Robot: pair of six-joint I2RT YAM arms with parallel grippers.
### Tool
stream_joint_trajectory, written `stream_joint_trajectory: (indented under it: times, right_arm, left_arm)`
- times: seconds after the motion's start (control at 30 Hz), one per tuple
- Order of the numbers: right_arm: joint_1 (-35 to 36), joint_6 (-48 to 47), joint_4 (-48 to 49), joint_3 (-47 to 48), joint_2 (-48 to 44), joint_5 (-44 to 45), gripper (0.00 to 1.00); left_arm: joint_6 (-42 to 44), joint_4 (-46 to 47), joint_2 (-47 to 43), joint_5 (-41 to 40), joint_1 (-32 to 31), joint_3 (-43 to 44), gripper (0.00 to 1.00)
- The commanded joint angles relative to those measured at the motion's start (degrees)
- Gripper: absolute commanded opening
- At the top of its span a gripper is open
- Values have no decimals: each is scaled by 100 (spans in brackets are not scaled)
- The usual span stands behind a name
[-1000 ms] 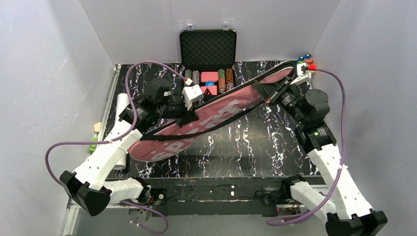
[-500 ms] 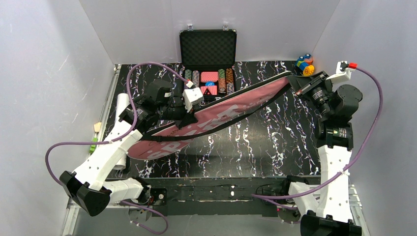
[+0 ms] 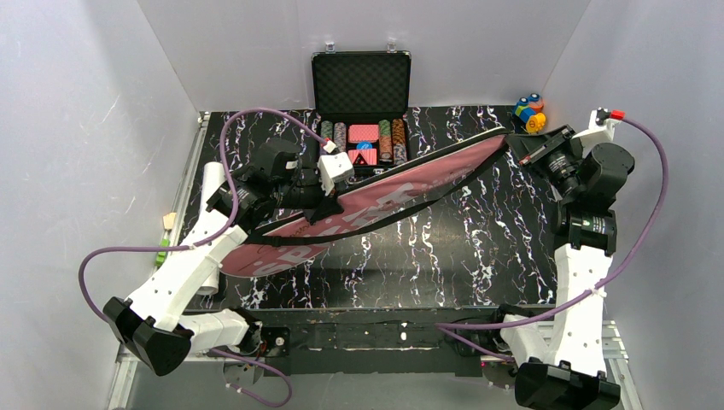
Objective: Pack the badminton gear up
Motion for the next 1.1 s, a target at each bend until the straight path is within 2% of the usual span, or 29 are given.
stream_joint_trajectory:
  times: [0.0,0.07,0.13,0.2,0.37,0.4,0.5,0.7,0.87,1.07]
  right_arm:
    - [-259,-81,-99,-64,149,782,1]
    - [-268,-60,-185,-128,148,762,1]
    - [-263,-58,-354,-67,151,846,17]
    - [-266,-46,-583,87,123,1035,28]
    - [-268,90,-1039,560,-186,1737,67]
    - [-263,109,-1119,659,-260,1862,71]
    - [-266,146,-1459,952,-412,2279,75]
    - [-268,-8,-1768,1251,-454,2610,76]
    - [-260,5,-1579,941,-414,2446,76]
    - [-259,88,-1316,498,-350,2179,76]
  left_arm:
    - [47,502,-470,281,32,210,0]
    - [70,500,-420,262,11,262,0]
    - [107,497,-325,212,-47,326,0]
    - [191,450,-184,107,-162,420,0]
    - [504,155,379,-366,-669,688,0]
    - [585,73,529,-434,-751,758,0]
    - [850,-40,958,-484,-958,923,0]
    - [1329,-582,2011,-272,-1185,1426,0]
    - [1678,-818,2692,-106,-1349,1549,0]
    - [1861,-1847,3731,553,-1366,2263,0]
